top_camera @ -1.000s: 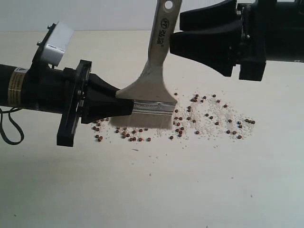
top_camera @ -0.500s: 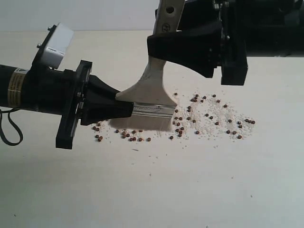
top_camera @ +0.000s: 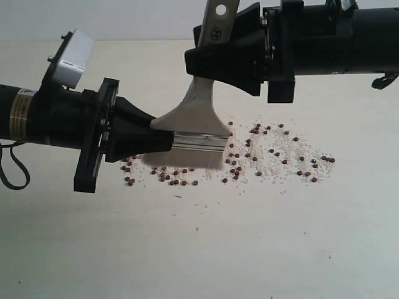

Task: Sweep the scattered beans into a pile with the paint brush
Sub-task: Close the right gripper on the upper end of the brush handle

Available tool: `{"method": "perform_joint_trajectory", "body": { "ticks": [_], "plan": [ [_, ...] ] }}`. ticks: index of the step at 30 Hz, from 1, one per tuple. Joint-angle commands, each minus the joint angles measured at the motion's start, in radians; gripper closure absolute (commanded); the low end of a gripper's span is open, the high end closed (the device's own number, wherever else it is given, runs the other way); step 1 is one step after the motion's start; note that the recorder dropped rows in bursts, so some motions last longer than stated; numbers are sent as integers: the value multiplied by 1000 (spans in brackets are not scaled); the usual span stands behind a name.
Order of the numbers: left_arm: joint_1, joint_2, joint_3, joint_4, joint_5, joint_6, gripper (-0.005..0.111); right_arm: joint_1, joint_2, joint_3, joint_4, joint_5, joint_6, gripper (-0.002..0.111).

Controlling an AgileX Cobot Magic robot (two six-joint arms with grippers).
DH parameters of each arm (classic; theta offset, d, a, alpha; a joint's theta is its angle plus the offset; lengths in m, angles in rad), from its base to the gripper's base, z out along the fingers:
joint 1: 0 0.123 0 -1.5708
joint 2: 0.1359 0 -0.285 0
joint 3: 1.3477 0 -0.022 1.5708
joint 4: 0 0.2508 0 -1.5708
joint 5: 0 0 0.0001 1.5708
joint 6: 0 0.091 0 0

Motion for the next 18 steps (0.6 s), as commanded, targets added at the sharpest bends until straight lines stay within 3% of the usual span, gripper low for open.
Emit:
{"method": "perform_joint_trajectory", "body": {
  "ticks": [1,18],
  "plan": [
    [1,-1,1,-11,-23,28,107,2,3,-10,10,0,-11,56],
    [1,-1,1,-35,-23,44,107,2,-52,-41,10,0,39,56]
  ]
}}
